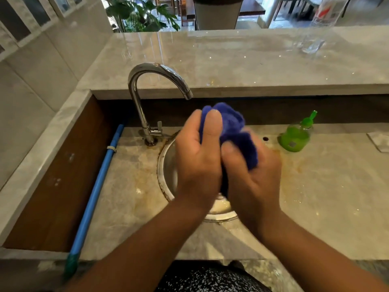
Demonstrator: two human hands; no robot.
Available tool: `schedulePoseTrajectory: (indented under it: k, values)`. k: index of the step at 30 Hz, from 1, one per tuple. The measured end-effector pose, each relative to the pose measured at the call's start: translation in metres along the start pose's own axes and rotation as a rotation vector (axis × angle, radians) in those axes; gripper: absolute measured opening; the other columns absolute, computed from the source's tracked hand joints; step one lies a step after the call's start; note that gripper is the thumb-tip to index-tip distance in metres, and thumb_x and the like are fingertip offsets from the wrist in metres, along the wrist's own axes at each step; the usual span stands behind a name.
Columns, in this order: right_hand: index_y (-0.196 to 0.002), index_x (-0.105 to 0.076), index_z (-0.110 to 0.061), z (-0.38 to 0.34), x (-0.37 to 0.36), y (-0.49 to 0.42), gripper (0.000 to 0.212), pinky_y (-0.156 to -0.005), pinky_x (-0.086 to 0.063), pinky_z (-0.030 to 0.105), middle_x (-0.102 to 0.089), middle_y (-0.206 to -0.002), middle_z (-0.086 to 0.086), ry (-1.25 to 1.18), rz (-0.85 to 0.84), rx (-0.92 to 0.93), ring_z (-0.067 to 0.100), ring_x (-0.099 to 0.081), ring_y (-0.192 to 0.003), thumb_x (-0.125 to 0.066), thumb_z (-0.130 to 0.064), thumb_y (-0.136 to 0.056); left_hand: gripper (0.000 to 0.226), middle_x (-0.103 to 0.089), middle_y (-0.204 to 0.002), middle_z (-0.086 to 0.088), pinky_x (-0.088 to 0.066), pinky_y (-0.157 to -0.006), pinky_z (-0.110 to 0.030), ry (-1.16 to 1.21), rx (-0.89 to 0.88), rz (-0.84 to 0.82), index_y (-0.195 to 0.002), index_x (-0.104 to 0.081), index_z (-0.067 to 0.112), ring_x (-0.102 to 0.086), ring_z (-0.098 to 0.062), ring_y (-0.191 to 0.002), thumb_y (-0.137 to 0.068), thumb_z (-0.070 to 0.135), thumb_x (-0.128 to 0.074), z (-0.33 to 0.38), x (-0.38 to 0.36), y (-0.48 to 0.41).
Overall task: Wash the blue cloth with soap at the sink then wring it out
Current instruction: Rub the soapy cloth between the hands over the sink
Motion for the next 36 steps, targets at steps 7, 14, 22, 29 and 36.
schedulePoseTrajectory:
  k: [7, 14, 22, 29, 36]
  values:
    - [-0.085, -0.058, -0.023, 0.019, 0.006, -0.006, 0.016, -0.054, -0.047, 0.032, -0.06, -0.067, -0.006, -0.084, 0.159, -0.135, 0.011, -0.055, -0.059, -0.051, -0.017, -0.099, 0.029, -0.053, -0.068, -0.011, -0.044, -0.053, -0.029, -0.024, 0.009, -0.036, -0.083, -0.056, 0.0, -0.049, -0.017, -0.059, -0.103, 0.021, -0.05, 0.0, -0.006, 0.012]
    - [-0.08, -0.055, -0.024, 0.011, 0.013, -0.021, 0.021, -0.053, -0.045, 0.025, -0.056, -0.065, -0.003, -0.007, 0.17, -0.116, 0.01, -0.052, -0.057, -0.05, -0.016, -0.099, 0.026, -0.055, -0.072, -0.003, -0.046, -0.055, -0.024, 0.01, 0.126, -0.079, -0.09, -0.057, 0.001, -0.051, -0.012, -0.062, -0.105, 0.019, -0.046, -0.008, -0.011, 0.032]
    - [-0.076, -0.057, -0.022, -0.002, 0.002, 0.01, 0.018, -0.054, -0.045, 0.039, -0.055, -0.064, -0.003, -0.038, 0.009, -0.116, 0.015, -0.051, -0.057, -0.051, -0.029, -0.091, 0.027, -0.053, -0.066, 0.0, -0.044, -0.055, -0.023, 0.015, 0.059, -0.088, -0.083, -0.056, 0.009, -0.049, -0.01, -0.059, -0.106, 0.018, -0.045, 0.003, -0.003, -0.002]
    - [-0.078, -0.055, -0.018, 0.0, 0.018, 0.006, 0.017, -0.054, -0.043, 0.033, -0.055, -0.064, 0.002, -0.06, 0.224, -0.093, 0.015, -0.05, -0.057, -0.051, -0.028, -0.092, 0.029, -0.05, -0.064, 0.005, -0.041, -0.052, -0.023, 0.03, 0.035, -0.1, -0.078, -0.054, 0.009, -0.046, -0.008, -0.057, -0.104, 0.021, -0.048, 0.012, -0.008, 0.021]
    - [-0.083, -0.053, -0.021, -0.026, 0.021, -0.016, 0.014, -0.054, -0.042, 0.023, -0.05, -0.064, -0.006, -0.003, 0.181, 0.081, 0.006, -0.048, -0.058, -0.048, -0.016, -0.095, 0.027, -0.054, -0.07, 0.0, -0.045, -0.054, -0.025, 0.021, 0.04, -0.105, -0.085, -0.056, 0.007, -0.05, -0.01, -0.062, -0.104, 0.024, -0.048, 0.012, -0.01, 0.038]
Point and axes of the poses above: each hand's wrist, its own y-axis away from the middle knuckle, its own x-axis out of the back of the hand, z = x × y, the point moved 6 cm from there along -y, towards the middle knuckle
